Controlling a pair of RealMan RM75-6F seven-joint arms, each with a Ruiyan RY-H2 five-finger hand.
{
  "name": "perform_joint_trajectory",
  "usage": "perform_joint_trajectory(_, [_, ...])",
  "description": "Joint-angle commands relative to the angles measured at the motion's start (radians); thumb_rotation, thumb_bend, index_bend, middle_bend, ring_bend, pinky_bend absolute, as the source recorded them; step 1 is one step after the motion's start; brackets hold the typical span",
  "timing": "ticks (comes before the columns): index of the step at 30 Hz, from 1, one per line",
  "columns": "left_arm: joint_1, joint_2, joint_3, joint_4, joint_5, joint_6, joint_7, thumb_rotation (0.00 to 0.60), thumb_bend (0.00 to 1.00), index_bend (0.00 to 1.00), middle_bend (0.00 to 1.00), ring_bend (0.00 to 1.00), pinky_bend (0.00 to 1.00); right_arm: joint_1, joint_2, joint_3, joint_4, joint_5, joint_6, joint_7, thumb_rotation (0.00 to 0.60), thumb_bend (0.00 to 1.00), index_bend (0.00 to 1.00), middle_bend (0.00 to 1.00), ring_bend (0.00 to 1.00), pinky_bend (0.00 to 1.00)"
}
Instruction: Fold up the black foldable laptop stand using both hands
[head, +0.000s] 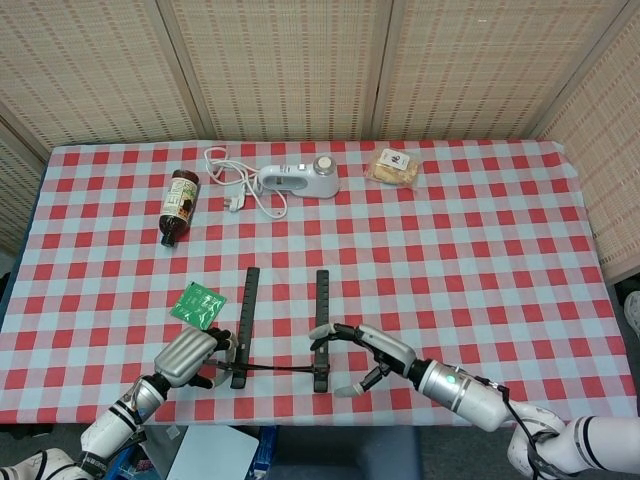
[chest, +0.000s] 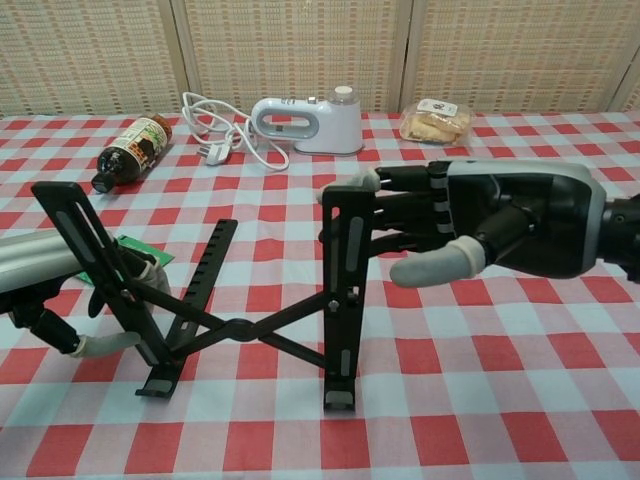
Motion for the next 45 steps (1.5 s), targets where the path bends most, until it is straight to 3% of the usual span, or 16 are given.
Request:
perform_joint_trajectory(1, [-0.001, 0.001, 0.001, -0.001, -0.003, -0.005, 0.002, 0.600, 0.36, 0.56, 0.34, 0.35, 0.53, 0.010, 0.009, -0.004, -0.026, 0.041, -0.057, -0.121, 0.600, 0.11, 0.22, 0.27, 0.07, 0.09])
perform_joint_trajectory(17, [-0.005, 0.011, -0.003, -0.021, -0.026, -0.032, 0.022, 0.600, 0.36, 0.54, 0.34, 0.35, 0.53, 0.028, -0.043, 0.060, -0.105, 0.448, -0.192, -0.680, 0.600, 0.19, 0.41, 0.33, 0.09, 0.09])
perform_joint_trajectory(26, [-0.006, 0.009, -0.005, -0.019, -0.028, -0.036, 0.021, 0.600, 0.36, 0.54, 0.34, 0.35, 0.53, 0.035, -0.076, 0.090, -0.119, 0.566, -0.203, -0.812, 0.600, 0.21, 0.45, 0.34, 0.09, 0.09])
perform_joint_trajectory(45, [-0.010, 0.003, -0.008, -0.012, -0.022, -0.039, 0.012, 0.600, 0.36, 0.54, 0.34, 0.35, 0.53, 0.012, -0.114, 0.129, -0.114, 0.664, -0.189, -0.940, 0.600, 0.27, 0.51, 0.36, 0.10, 0.09])
